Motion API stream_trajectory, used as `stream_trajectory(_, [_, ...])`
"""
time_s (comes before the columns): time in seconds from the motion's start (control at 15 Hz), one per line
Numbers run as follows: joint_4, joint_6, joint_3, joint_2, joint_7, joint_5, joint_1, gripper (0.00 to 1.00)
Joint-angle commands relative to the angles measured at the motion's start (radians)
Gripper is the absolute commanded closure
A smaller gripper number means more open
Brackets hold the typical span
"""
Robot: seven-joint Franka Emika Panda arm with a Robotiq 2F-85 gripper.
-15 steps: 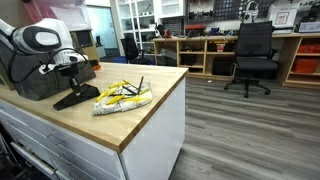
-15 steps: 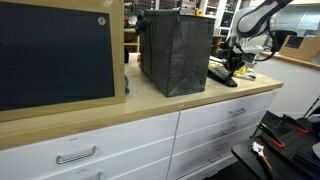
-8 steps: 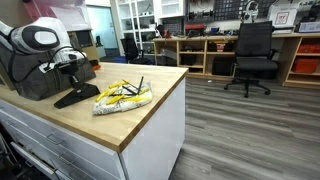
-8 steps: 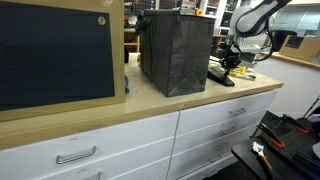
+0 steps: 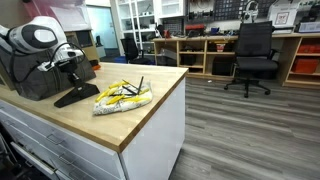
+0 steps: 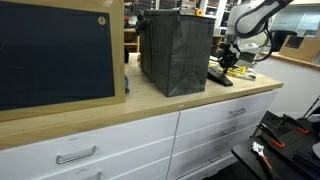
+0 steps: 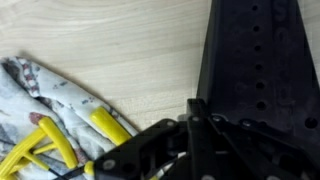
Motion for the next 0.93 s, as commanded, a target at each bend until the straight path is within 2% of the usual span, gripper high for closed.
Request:
stream_trajectory(0.0, [-0.009, 0.0, -0.015, -0.044, 0.039, -0.133, 0.025, 1.0])
stream_trajectory(0.13, [-0.018, 0.004, -0.002, -0.067, 0.023, -0.153, 0.024, 1.0])
stream_trajectory(0.27, [-0.023, -0.023, 0.025, -0.11, -0.031, -0.093, 0.023, 1.0])
stream_trajectory(0.4, [-0.021, -0.061, 0.055, -0.145, -0.136, 0.016, 0.016, 1.0])
stream_trajectory(0.47, [-0.014, -0.104, 0.072, -0.166, -0.225, 0.106, 0.013, 1.0])
stream_trajectory(0.67, [0.024, -0.301, 0.091, -0.243, -0.346, 0.237, 0.016, 1.0])
stream_trajectory(0.87, [0.094, -0.556, 0.097, -0.309, -0.333, 0.264, 0.014, 1.0])
